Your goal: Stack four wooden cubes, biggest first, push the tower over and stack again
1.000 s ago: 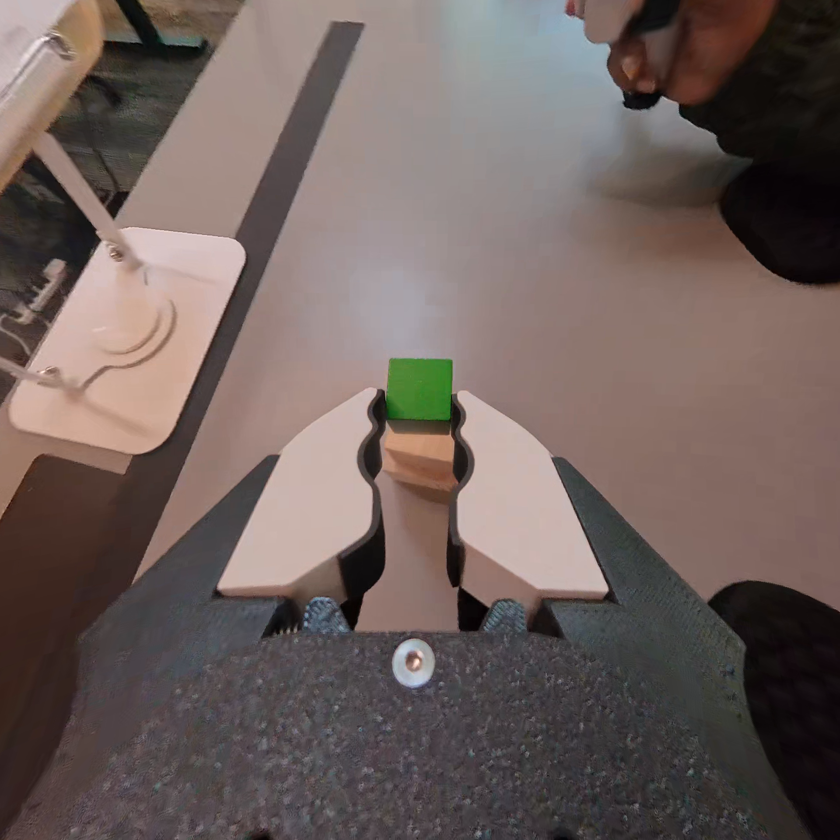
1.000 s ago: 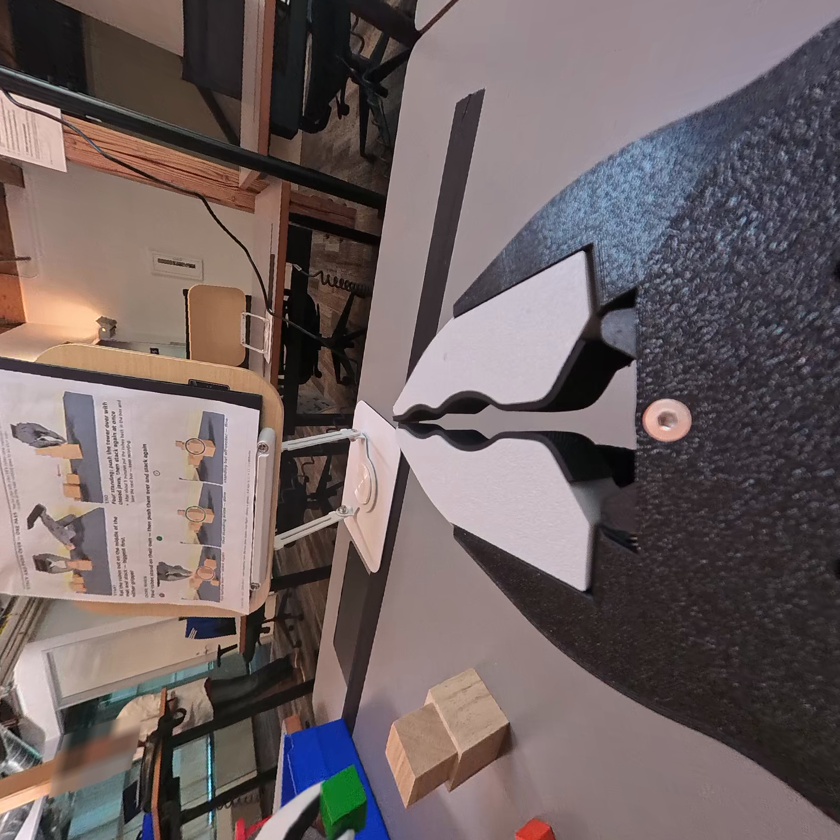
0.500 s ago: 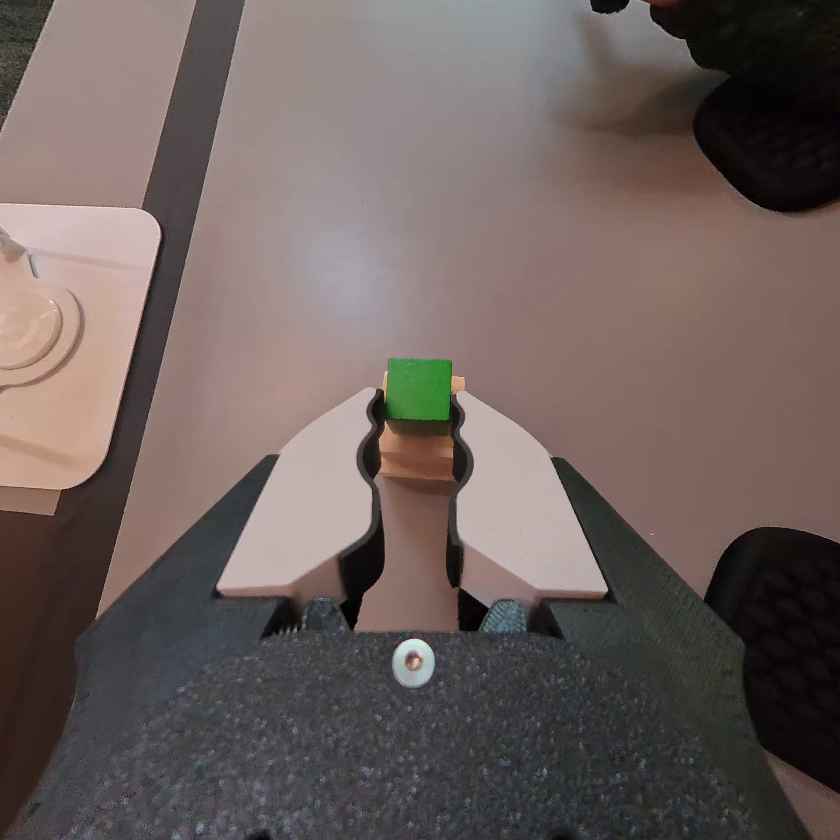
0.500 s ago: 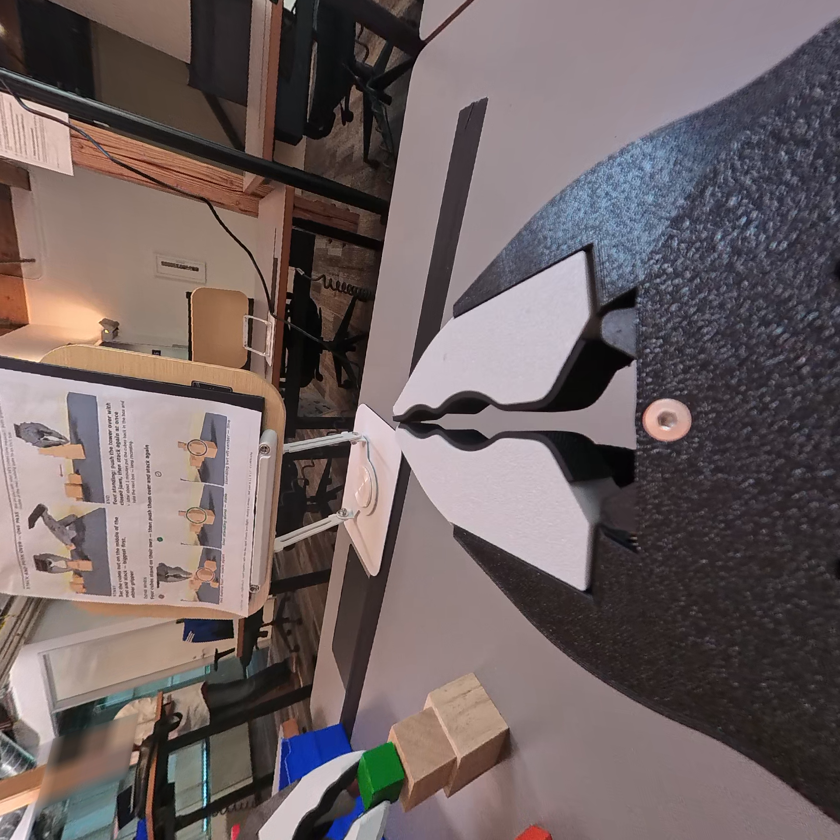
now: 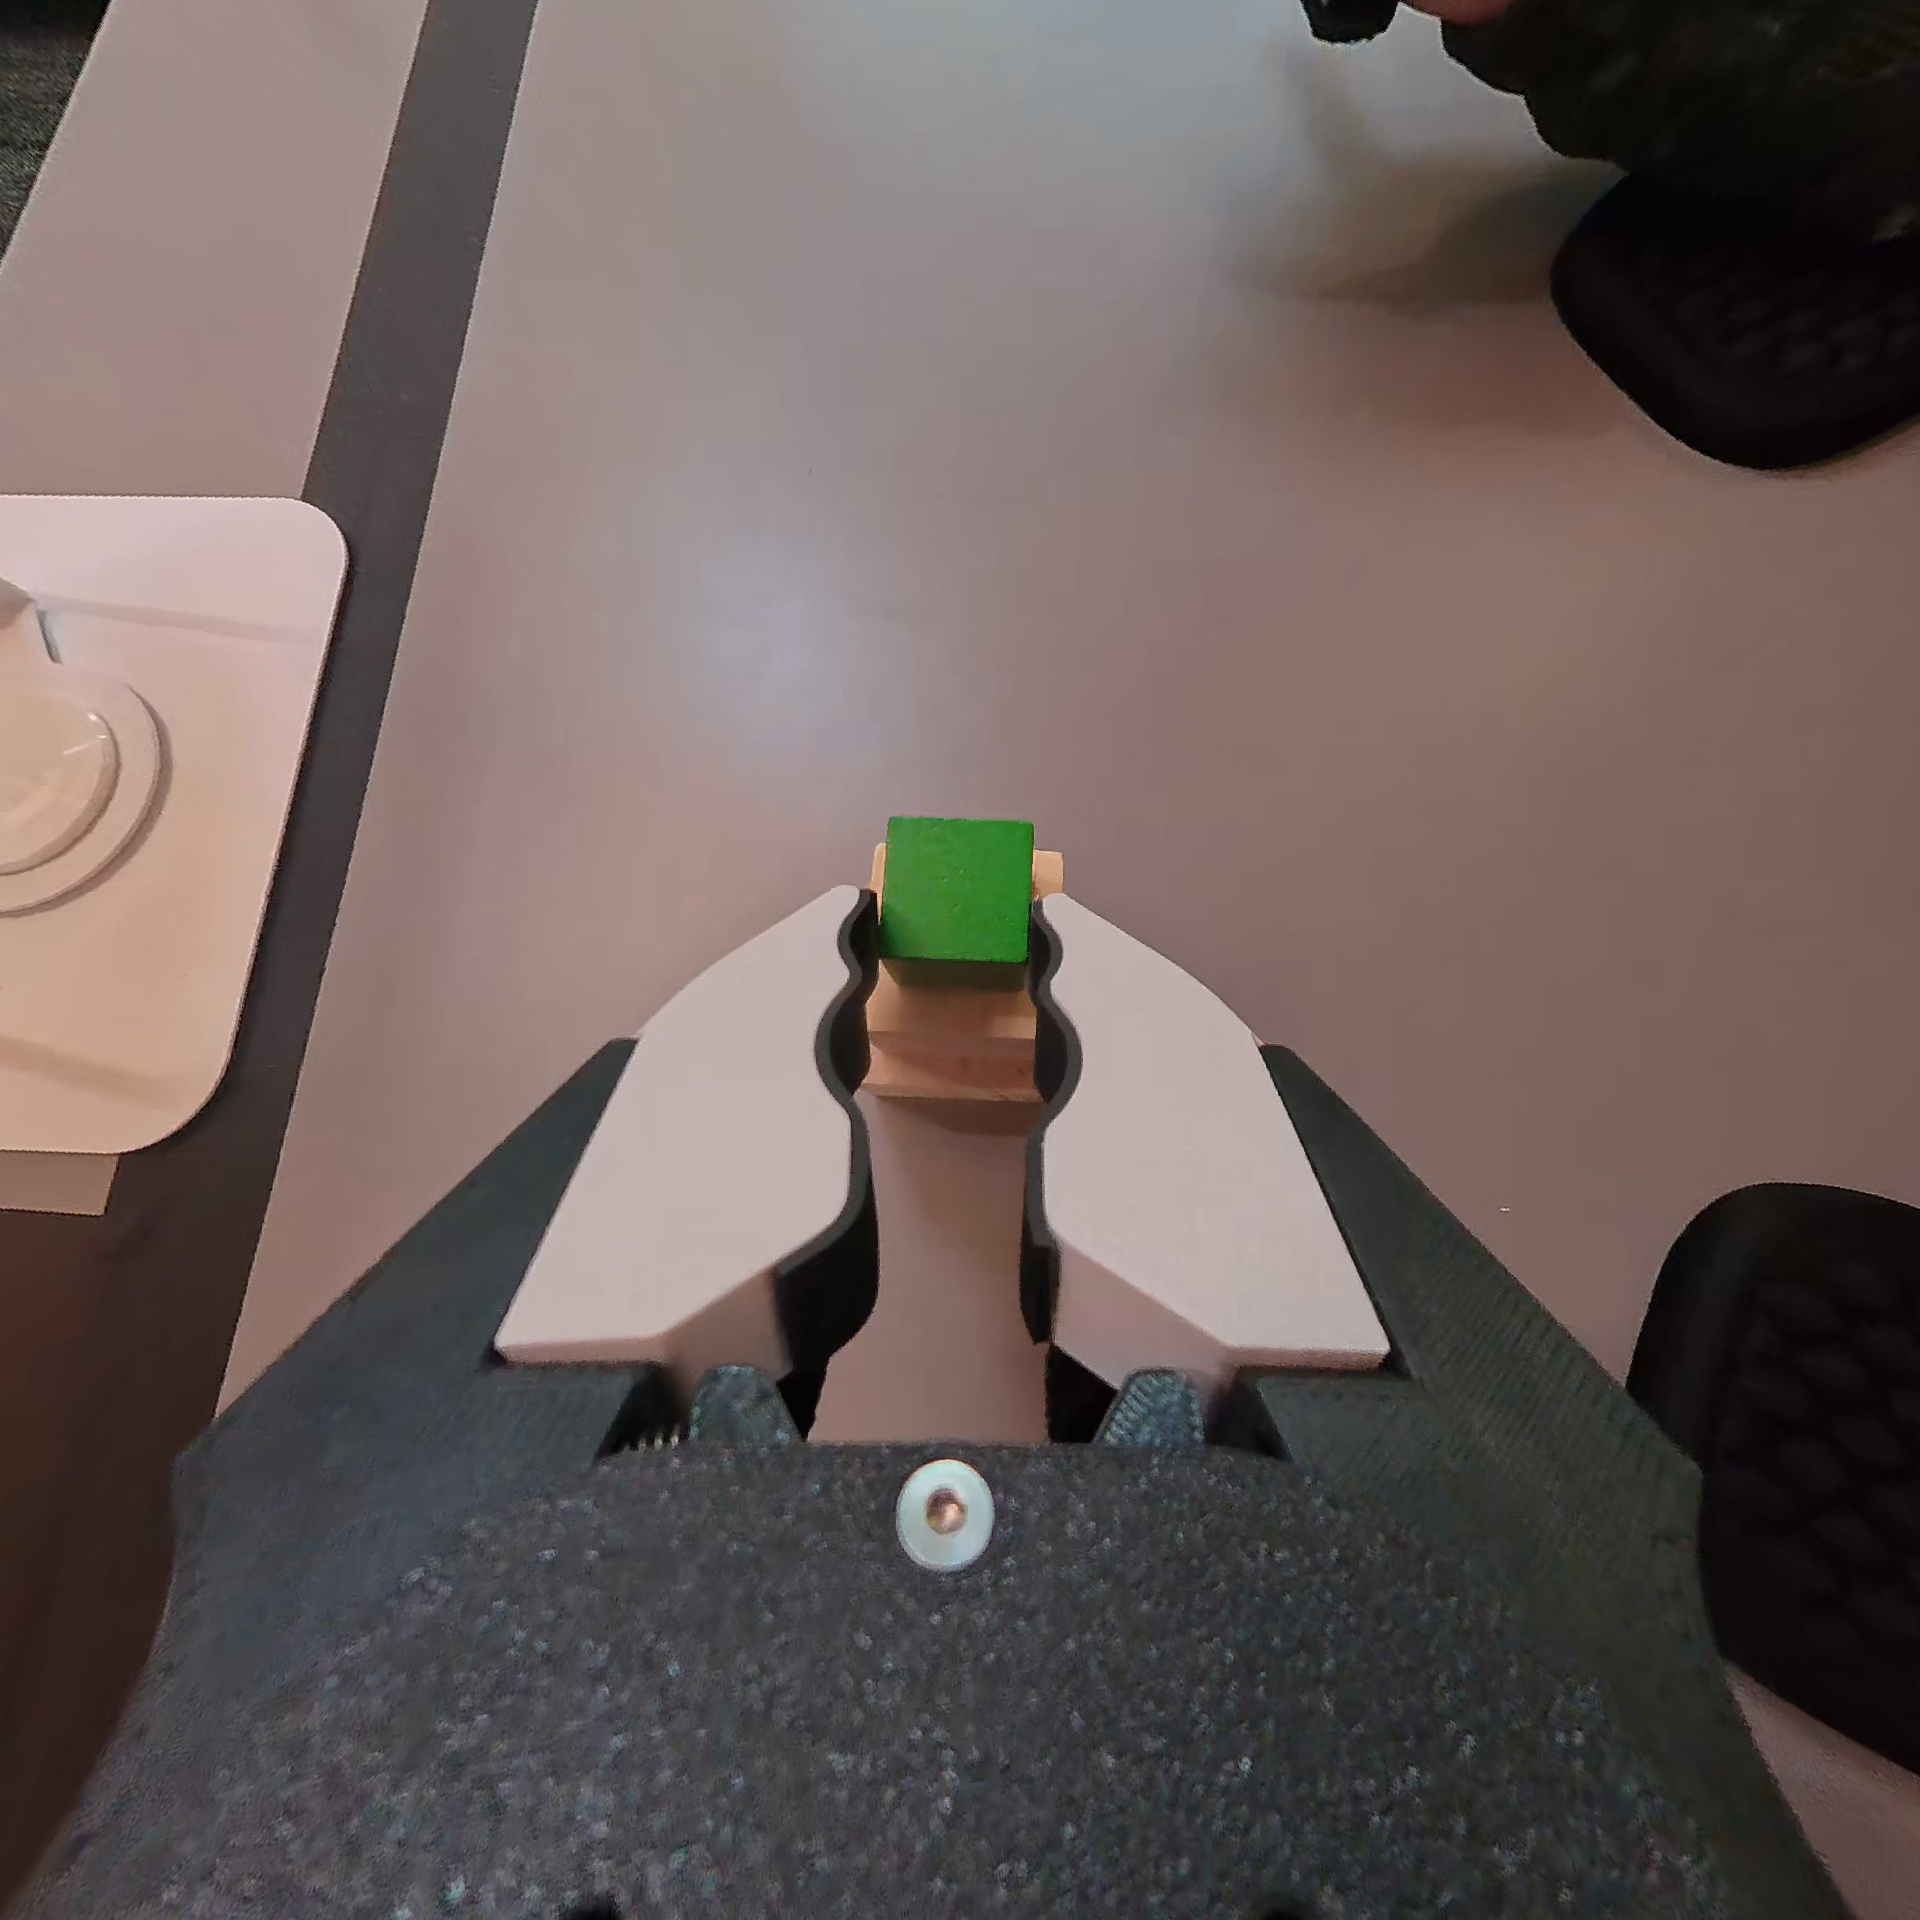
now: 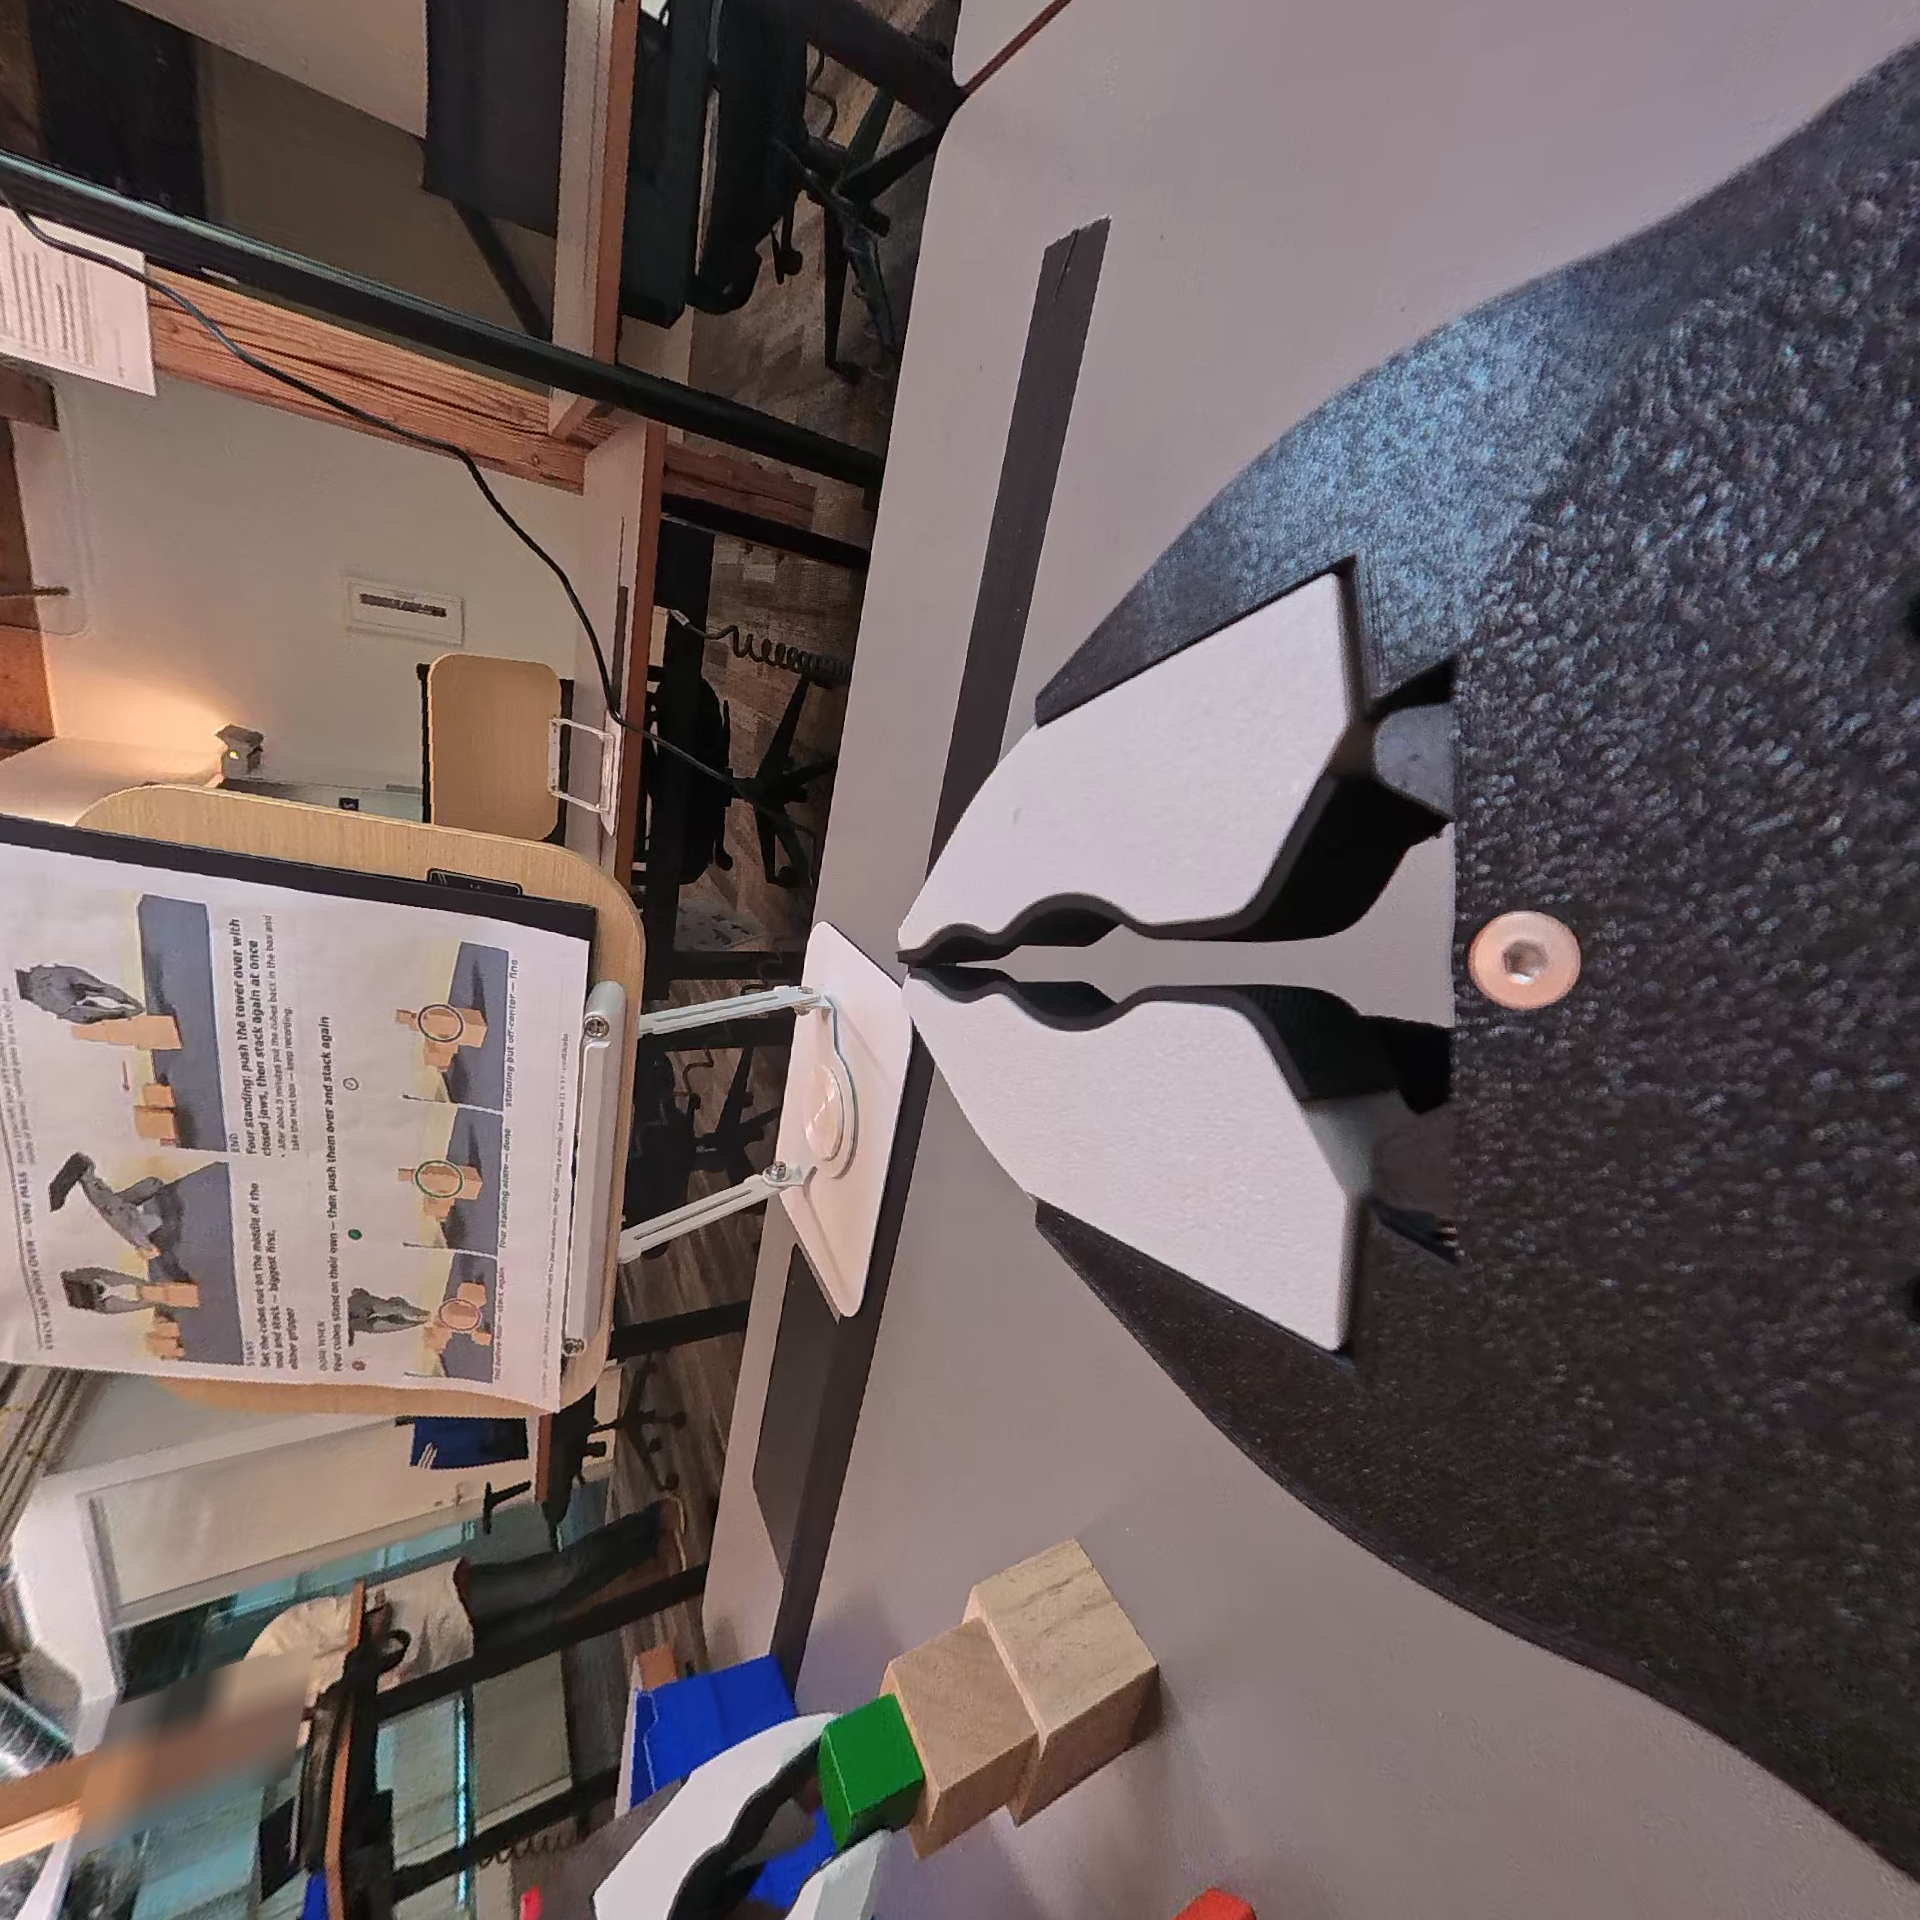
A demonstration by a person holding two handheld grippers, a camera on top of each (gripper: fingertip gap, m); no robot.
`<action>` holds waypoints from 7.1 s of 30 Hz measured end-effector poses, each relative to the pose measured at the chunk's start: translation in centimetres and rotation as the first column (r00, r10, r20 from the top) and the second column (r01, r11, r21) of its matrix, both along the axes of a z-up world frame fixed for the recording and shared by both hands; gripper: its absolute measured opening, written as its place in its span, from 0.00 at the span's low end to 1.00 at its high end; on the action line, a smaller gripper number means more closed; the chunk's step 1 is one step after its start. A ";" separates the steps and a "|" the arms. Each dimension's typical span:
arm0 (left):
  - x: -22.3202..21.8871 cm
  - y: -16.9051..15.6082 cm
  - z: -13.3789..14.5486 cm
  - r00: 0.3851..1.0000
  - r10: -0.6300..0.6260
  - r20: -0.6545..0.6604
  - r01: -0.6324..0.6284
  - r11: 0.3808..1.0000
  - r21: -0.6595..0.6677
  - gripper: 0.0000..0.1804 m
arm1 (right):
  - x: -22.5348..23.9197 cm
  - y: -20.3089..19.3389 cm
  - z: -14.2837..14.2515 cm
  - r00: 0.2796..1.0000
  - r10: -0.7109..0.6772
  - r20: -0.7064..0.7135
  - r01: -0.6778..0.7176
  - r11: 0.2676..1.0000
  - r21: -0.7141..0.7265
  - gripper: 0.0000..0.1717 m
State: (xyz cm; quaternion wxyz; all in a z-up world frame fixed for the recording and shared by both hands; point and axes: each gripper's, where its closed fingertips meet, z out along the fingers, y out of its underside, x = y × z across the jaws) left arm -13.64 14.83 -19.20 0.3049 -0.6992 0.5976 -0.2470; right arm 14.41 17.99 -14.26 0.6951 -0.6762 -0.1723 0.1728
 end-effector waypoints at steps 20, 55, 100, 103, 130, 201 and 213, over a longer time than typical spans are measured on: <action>-0.1 -0.2 0.3 1.000 0.001 0.022 -0.001 1.000 -0.014 0.20 | -0.2 0.0 -0.2 1.000 0.007 0.004 -0.007 1.000 -0.008 0.00; 0.3 -8.5 -7.7 0.846 0.534 -0.003 -0.533 0.845 -0.046 0.12 | -0.3 -0.1 0.3 1.000 0.014 -0.015 -0.014 1.000 0.001 0.00; 0.1 -0.3 2.3 0.996 -0.075 -0.042 0.071 0.994 -0.081 0.14 | -0.6 0.1 -0.6 1.000 0.031 0.000 -0.031 0.999 -0.022 0.00; 0.1 -0.4 2.5 0.996 -0.078 -0.039 0.075 0.994 -0.073 0.14 | -0.6 0.1 -0.6 0.999 0.032 0.002 -0.032 0.999 -0.022 0.00; -8.4 2.2 3.6 0.520 0.600 0.609 -0.806 0.580 0.117 0.00 | -0.6 0.1 -0.7 1.000 0.009 0.013 -0.009 1.000 -0.015 0.00; 4.3 4.8 1.3 0.607 0.578 0.546 -0.771 0.594 0.228 0.00 | 0.4 -0.3 1.1 0.999 -0.013 -0.040 0.014 1.000 0.012 0.00; 1.2 6.0 0.0 0.519 0.618 0.591 -0.813 0.570 0.117 0.00 | 0.2 -0.1 0.4 0.999 -0.010 -0.032 0.010 1.000 -0.011 0.00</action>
